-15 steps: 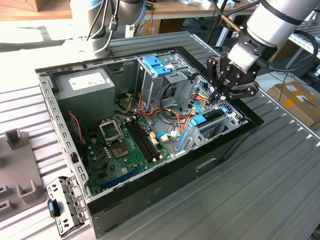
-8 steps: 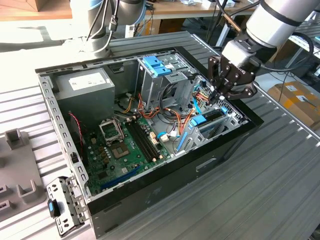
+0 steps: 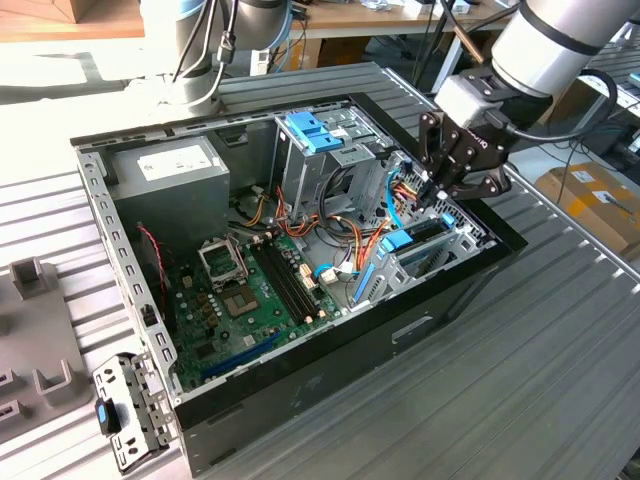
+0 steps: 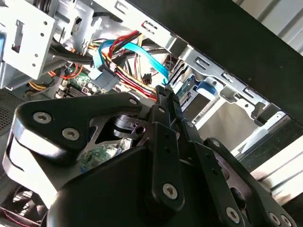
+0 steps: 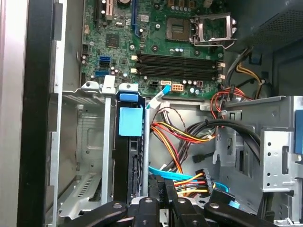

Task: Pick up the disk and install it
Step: 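Insert the first disk wire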

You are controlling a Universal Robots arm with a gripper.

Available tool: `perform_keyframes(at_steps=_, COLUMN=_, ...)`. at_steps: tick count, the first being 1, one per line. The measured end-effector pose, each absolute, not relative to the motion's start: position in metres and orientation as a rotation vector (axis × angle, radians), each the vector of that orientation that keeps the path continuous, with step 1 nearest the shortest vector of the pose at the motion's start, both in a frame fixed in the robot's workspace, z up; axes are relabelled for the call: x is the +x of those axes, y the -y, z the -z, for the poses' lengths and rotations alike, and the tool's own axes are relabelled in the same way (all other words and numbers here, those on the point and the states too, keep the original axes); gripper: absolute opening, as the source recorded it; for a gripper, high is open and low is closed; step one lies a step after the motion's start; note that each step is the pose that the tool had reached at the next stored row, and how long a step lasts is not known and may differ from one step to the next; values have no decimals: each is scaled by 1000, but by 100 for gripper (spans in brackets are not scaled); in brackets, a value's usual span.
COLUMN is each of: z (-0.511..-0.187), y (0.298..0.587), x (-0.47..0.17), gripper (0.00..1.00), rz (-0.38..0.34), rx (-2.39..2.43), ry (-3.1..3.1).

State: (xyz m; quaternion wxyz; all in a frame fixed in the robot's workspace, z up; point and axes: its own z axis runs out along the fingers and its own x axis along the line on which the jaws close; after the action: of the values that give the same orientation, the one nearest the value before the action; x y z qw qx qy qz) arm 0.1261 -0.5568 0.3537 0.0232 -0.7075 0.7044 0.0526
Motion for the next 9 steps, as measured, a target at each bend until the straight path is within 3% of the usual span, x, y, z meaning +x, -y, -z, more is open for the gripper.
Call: perform_keyframes(at_steps=9, z=-352, y=557, x=126, gripper=17, rz=-157, rx=-2015, ry=-2333)
